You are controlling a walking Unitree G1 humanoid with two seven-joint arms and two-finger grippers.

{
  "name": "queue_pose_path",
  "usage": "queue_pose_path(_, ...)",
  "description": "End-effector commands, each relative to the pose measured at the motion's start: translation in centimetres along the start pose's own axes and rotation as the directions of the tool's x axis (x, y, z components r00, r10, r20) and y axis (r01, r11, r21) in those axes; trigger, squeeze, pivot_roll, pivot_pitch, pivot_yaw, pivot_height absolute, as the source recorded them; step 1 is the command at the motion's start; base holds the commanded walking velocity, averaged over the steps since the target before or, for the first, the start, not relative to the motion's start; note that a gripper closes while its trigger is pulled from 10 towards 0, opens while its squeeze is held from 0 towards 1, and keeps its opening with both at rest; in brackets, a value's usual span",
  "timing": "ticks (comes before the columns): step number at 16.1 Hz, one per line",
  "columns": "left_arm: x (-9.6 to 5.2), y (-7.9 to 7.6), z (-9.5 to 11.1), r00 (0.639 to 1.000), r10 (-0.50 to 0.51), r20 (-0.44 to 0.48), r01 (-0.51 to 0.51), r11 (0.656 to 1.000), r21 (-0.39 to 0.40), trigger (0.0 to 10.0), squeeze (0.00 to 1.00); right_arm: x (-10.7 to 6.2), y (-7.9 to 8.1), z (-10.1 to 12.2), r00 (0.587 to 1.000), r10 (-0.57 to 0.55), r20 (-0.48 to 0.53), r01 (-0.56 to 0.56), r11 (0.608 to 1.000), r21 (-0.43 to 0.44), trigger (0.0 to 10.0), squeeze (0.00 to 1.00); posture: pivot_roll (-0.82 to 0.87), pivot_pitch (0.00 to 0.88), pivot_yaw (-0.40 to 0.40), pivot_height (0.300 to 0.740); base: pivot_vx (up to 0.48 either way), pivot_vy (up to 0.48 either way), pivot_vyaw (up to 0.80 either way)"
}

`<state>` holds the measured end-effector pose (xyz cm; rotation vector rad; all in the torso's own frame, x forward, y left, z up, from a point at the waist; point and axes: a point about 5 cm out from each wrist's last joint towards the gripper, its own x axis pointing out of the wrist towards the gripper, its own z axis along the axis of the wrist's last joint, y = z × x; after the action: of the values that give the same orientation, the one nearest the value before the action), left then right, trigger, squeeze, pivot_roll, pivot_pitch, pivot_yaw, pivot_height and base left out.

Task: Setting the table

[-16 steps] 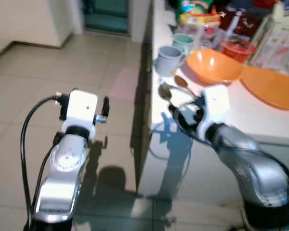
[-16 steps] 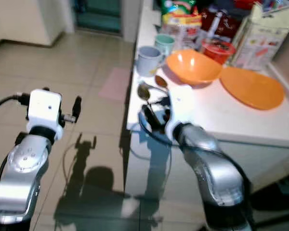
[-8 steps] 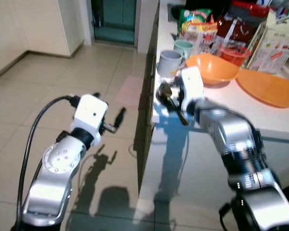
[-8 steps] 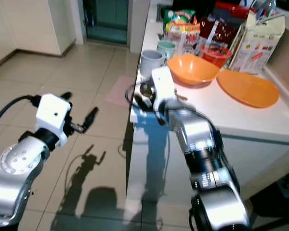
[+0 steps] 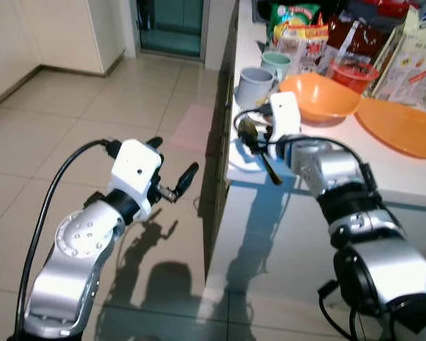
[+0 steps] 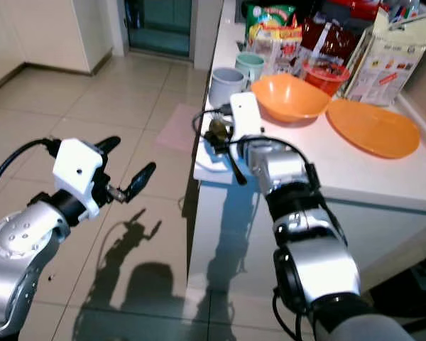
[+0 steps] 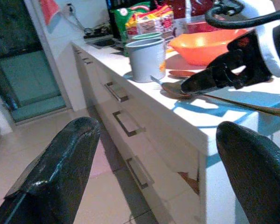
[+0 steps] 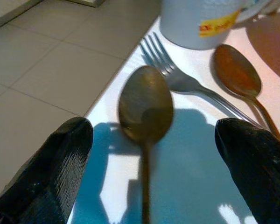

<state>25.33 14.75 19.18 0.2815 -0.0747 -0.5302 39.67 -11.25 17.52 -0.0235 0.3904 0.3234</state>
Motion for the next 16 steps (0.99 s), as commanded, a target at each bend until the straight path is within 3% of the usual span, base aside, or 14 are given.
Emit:
queue_pose_path(1,-0.2,-0.5,0.4,0.999,-0.035,0.013,0.035,0.999,-0.001,10.0,0.00,-0.1,-0.7,0.0,1.000,-0.003,-0.016,0.003,1.000,-0.002,10.0,0.00,0.09,0.000,-0.111,0.740,0.000,0.000,0.00)
queue_pose_path(3,-0.1,-0.5,0.3,0.999,-0.048,0.011,0.048,0.999,-0.005,10.0,0.00,0.1,-0.6,-1.4,0.993,0.033,-0.113,-0.038,0.998,-0.040,10.0,0.00,0.08,0.000,-0.108,0.740,0.000,0.000,0.00)
queue_pose_path(10,-0.1,-0.3,0.4,0.998,-0.055,0.008,0.055,0.998,-0.003,10.0,0.00,0.4,-0.7,-3.8,0.975,0.072,-0.208,-0.051,0.993,0.104,10.0,0.00,0.09,0.000,-0.108,0.740,0.000,0.000,0.00)
queue_pose_path(13,-0.2,-0.4,0.4,0.998,-0.066,0.000,0.066,0.998,-0.005,10.0,0.00,0.3,-0.9,-3.8,0.967,0.084,-0.241,-0.077,0.996,0.036,0.0,0.00,0.09,0.000,-0.109,0.740,0.000,0.000,0.00)
queue_pose_path(16,-0.1,-1.1,0.4,0.994,-0.109,0.000,0.109,0.994,-0.028,10.0,0.00,0.3,-0.9,-4.5,0.958,0.095,-0.269,-0.089,0.995,0.036,0.0,0.00,0.09,0.000,-0.113,0.740,0.000,0.000,0.00)
